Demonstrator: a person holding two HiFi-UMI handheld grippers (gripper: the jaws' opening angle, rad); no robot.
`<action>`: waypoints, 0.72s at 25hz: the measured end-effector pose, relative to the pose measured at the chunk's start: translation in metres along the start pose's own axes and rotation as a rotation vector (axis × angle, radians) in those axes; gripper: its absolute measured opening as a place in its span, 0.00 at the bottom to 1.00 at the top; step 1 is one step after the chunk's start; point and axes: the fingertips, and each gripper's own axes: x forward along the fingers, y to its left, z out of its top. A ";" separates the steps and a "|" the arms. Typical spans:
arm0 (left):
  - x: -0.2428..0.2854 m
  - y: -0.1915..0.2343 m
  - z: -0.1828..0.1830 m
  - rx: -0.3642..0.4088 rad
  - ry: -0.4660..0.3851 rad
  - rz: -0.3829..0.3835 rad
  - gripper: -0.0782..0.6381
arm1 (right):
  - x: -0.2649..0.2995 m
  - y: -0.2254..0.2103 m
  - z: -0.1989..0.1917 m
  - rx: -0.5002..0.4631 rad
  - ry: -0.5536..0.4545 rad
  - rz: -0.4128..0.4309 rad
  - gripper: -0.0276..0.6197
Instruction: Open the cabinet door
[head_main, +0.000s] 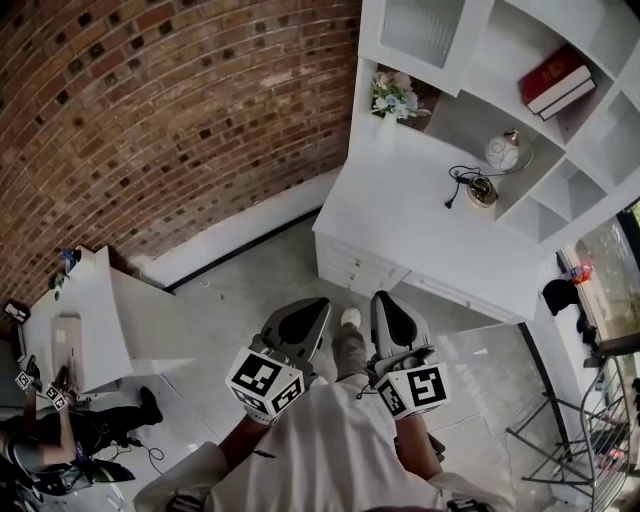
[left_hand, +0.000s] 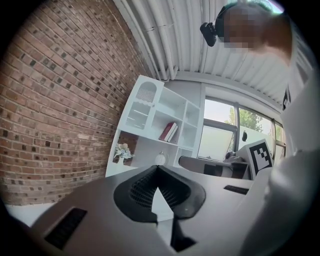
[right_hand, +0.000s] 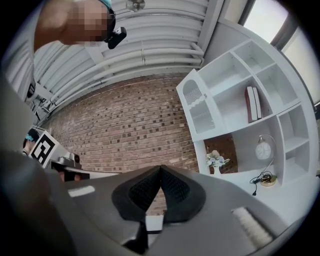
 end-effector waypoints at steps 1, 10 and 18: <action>0.009 0.003 0.000 0.001 0.005 -0.006 0.12 | 0.006 -0.006 0.000 0.002 -0.002 -0.003 0.04; 0.092 0.039 0.033 0.017 0.001 -0.034 0.12 | 0.067 -0.072 0.018 0.005 -0.008 -0.037 0.04; 0.169 0.064 0.069 0.034 -0.015 -0.038 0.12 | 0.127 -0.130 0.045 -0.007 -0.032 -0.022 0.04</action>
